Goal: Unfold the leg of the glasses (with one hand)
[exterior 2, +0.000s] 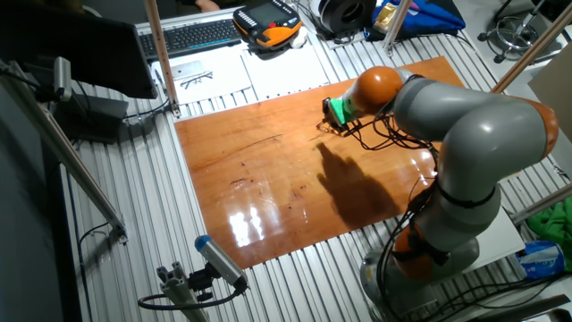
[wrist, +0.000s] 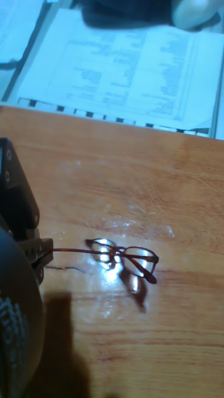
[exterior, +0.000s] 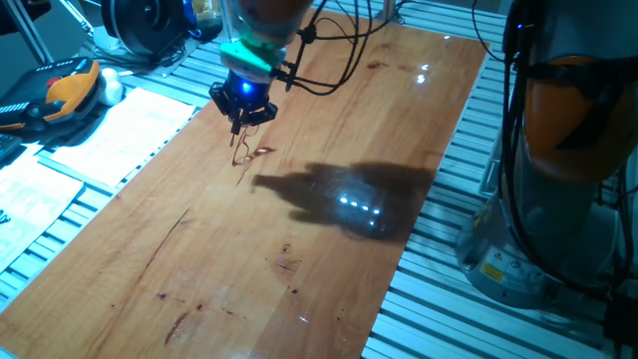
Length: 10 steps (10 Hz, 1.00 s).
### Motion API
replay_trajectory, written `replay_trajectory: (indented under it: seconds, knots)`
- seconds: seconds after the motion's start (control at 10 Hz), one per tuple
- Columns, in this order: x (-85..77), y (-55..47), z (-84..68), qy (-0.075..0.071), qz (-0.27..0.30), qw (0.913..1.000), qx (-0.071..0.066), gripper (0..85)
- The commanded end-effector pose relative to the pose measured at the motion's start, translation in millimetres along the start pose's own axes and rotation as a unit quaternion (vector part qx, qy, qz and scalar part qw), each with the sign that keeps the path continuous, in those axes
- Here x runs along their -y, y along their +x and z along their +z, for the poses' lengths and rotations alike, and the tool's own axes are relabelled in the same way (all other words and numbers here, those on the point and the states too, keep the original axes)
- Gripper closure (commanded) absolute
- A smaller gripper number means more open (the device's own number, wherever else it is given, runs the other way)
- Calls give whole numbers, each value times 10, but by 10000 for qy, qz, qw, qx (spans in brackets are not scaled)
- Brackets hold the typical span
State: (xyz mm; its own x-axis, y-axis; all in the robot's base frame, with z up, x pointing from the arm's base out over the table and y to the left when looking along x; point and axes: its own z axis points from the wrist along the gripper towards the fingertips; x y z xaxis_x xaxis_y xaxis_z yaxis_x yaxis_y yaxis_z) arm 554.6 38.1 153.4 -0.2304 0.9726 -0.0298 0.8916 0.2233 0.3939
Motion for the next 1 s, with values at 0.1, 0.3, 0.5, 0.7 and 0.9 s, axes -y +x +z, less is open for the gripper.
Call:
replay_trajectory:
  seconds: [0.1,0.3,0.5,0.7,0.9]
  knots:
    - [3,-16,-20,19,-17,10000,-14,850]
    - [13,-25,-35,125,-36,9999,-94,850]
    - [18,-26,-61,-3,-16,10000,-67,850]
    - [-7,-13,-36,142,-15,9999,65,850]
    - [-26,-9,-12,275,-9,9996,61,850]
